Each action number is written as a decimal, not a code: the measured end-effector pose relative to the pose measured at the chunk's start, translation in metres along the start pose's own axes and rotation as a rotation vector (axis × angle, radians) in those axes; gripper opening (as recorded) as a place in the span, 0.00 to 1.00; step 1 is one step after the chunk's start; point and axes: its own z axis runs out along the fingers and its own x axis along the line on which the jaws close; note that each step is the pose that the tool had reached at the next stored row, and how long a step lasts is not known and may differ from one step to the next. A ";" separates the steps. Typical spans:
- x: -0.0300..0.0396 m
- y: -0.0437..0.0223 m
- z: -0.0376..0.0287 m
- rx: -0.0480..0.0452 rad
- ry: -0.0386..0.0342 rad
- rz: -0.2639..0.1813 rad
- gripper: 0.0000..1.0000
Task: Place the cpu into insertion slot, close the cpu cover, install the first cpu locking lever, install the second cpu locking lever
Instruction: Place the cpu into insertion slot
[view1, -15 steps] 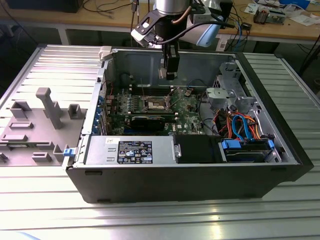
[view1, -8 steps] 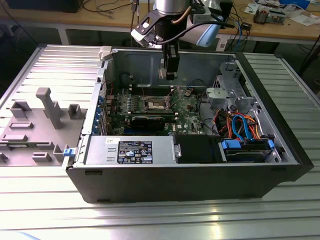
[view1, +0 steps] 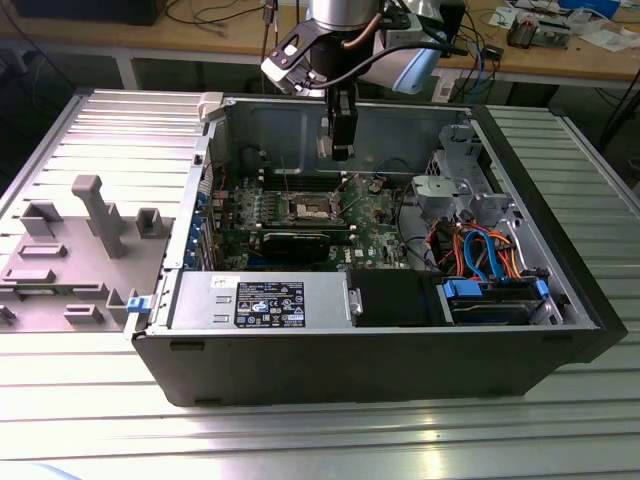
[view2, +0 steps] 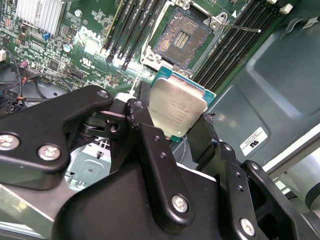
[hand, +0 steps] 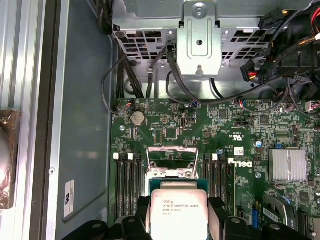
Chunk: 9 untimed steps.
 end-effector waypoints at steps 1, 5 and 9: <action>0.0000 0.0000 0.0000 0.0000 0.0000 0.000 0.54; 0.0000 0.0000 0.0002 -0.0001 0.0001 0.001 0.54; 0.0000 -0.0001 0.0014 -0.0001 0.0002 0.001 0.54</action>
